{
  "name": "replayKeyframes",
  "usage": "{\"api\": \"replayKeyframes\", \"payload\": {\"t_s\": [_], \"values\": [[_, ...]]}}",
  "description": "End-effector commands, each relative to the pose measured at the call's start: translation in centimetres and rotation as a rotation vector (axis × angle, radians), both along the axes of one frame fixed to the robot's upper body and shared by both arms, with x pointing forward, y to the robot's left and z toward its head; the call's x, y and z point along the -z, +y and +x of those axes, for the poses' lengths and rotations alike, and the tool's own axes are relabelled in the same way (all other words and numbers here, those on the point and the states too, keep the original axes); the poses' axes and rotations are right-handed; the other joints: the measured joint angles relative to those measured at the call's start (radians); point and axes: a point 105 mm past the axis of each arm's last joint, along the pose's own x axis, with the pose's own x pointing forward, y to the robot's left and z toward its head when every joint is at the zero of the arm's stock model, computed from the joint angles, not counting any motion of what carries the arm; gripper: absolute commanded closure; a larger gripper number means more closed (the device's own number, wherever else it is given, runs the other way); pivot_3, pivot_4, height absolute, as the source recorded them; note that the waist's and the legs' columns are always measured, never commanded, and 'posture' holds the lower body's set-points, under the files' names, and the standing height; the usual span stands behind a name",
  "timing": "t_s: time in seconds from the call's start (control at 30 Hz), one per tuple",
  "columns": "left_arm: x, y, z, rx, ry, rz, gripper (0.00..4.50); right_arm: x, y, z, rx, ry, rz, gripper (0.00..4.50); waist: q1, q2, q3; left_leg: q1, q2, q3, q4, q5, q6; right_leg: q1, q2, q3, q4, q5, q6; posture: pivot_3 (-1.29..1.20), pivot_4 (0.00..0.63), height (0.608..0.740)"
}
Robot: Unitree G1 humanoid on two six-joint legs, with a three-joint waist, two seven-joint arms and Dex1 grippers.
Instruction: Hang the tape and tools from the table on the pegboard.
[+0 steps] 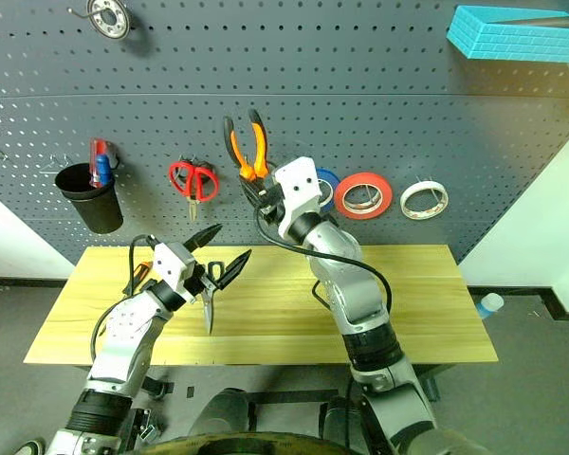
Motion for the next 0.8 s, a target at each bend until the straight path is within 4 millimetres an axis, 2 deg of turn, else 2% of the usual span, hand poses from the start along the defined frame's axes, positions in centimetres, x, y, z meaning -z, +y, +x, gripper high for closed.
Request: {"api": "replayKeyframes", "payload": {"t_s": [0.03,0.37,0.5,0.8], "values": [[-1.5,0.4,0.5,-0.026,-0.069,-0.015,0.36,-3.2,0.0,0.2,0.009,-0.108,0.047,2.45,0.0,0.0,0.0,0.0,0.0,0.0,0.0,0.0,0.0,0.0,0.0,0.0,0.0,0.0,0.0,0.39,0.0,0.72],[-2.3,0.2,0.5,-0.041,-0.089,-0.059,0.36,-5.2,1.4,2.2,0.035,-0.17,0.051,2.45,-0.001,0.0,0.0,0.0,0.0,0.0,-0.001,0.0,0.0,0.0,0.0,0.0,0.0,0.0,0.0,0.39,0.0,0.72],[-3.2,0.7,0.4,-0.075,-0.118,-0.11,0.36,-5.6,2.0,3.1,0.043,-0.182,0.047,2.45,0.001,0.0,0.0,0.0,0.0,0.0,-0.001,0.0,0.0,0.0,0.0,0.0,0.0,0.0,0.0,0.4,0.0,0.72],[-3.1,1.9,-0.5,-0.168,-0.128,-0.173,0.36,-6.6,3.5,4.5,0.036,-0.201,0.044,2.45,0.002,0.0,0.0,0.0,0.0,0.0,-0.002,0.0,0.0,0.0,0.0,0.0,0.0,0.0,0.0,0.42,0.0,0.72]]}}
